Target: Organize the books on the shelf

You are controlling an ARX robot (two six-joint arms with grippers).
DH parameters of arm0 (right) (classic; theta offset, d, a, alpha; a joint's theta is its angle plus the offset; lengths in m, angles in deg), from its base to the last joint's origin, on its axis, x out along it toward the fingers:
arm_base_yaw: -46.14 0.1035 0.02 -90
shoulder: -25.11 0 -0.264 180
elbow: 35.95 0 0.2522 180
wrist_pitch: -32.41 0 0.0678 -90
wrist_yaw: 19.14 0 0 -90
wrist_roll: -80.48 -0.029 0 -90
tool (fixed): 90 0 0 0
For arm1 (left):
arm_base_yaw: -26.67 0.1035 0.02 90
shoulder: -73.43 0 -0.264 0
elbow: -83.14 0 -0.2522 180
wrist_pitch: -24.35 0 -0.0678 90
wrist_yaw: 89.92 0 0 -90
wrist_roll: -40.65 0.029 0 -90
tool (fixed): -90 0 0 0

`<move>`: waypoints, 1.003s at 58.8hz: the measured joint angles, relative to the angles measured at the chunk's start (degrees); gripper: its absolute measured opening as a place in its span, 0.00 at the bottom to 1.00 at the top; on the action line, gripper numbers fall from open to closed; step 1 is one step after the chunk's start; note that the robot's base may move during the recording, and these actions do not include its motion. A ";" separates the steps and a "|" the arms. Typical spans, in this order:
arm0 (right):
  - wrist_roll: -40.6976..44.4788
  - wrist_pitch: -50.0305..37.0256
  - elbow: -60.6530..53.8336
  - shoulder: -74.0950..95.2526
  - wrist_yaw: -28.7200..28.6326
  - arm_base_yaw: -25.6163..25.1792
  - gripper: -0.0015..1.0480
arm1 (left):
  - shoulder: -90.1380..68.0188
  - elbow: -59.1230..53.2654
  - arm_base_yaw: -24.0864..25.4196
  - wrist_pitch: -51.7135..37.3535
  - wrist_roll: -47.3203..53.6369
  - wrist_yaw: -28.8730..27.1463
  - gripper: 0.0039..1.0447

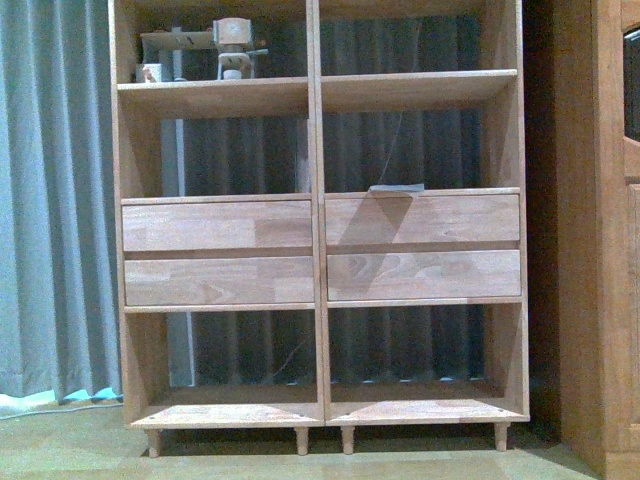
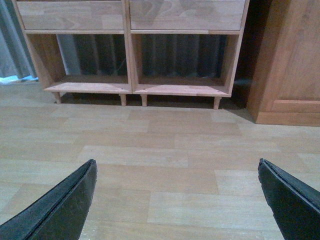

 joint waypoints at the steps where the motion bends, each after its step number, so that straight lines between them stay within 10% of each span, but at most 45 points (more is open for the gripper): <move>1: 0.00 0.00 0.00 0.00 0.00 0.00 0.93 | 0.00 0.00 0.00 0.00 0.00 0.00 0.93; 59: 0.00 0.00 0.00 0.00 0.00 0.00 0.93 | 0.00 0.00 0.00 0.00 0.00 0.00 0.93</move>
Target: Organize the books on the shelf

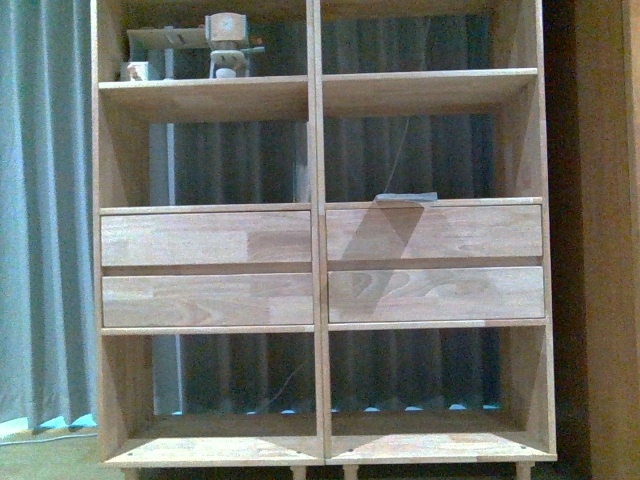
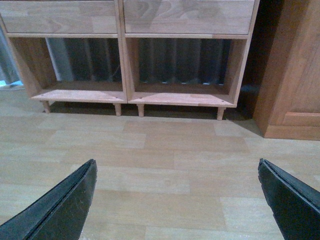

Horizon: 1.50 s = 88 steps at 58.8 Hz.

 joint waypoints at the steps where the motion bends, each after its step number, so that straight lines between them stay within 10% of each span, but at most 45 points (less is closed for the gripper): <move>1: 0.00 0.00 0.00 0.00 0.00 0.00 0.93 | 0.00 0.00 0.00 0.00 0.00 0.00 0.93; 88: 0.00 0.00 0.00 0.00 -0.02 0.00 0.93 | 0.02 0.00 0.00 0.00 0.00 -0.02 0.93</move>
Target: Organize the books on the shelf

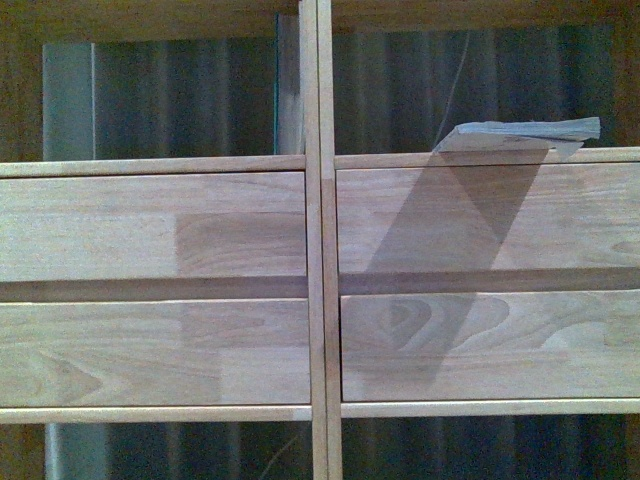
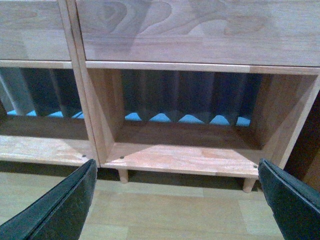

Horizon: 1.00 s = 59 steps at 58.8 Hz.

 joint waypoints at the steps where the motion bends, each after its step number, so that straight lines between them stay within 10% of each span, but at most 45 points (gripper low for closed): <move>1: 0.00 0.00 0.00 0.00 0.02 0.00 0.93 | -0.02 0.00 0.00 0.00 0.00 0.02 0.93; 59: 0.00 0.00 0.00 0.04 0.04 0.04 0.93 | 0.00 0.00 0.00 0.00 0.02 0.00 0.93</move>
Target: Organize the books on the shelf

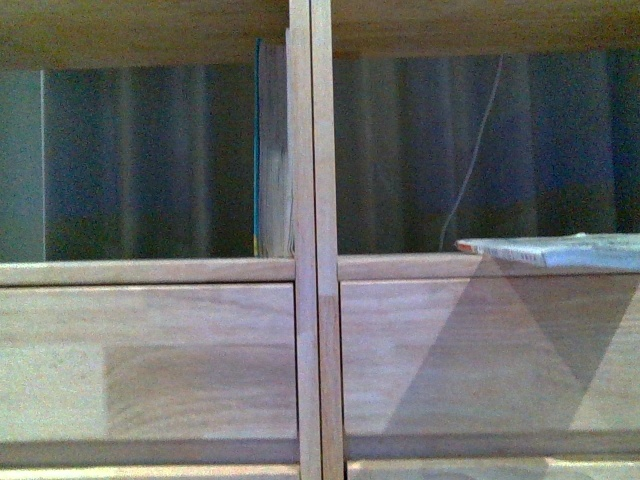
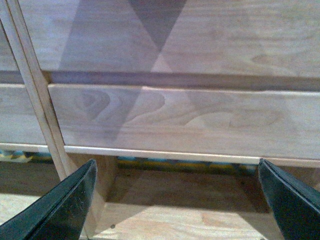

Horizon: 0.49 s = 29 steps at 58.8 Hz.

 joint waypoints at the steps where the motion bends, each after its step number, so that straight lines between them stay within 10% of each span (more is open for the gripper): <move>1: 0.02 0.00 -0.02 0.00 -0.02 0.00 0.93 | 0.00 0.00 0.00 0.00 -0.02 0.00 0.93; 8: -0.59 -0.09 0.02 0.22 -1.62 -0.35 0.93 | 0.00 0.00 0.00 0.00 0.00 0.00 0.93; 11: -10.56 -2.93 0.79 4.24 -20.04 -6.36 0.93 | 0.00 0.00 0.00 0.00 0.00 0.07 0.93; 16: -25.31 -10.05 4.94 12.52 -34.03 -9.38 0.93 | 0.00 0.00 0.00 0.00 0.00 -0.02 0.93; 29: -40.24 -25.83 14.45 32.79 -28.74 -6.05 0.93 | 0.00 0.00 0.00 0.00 0.00 0.02 0.93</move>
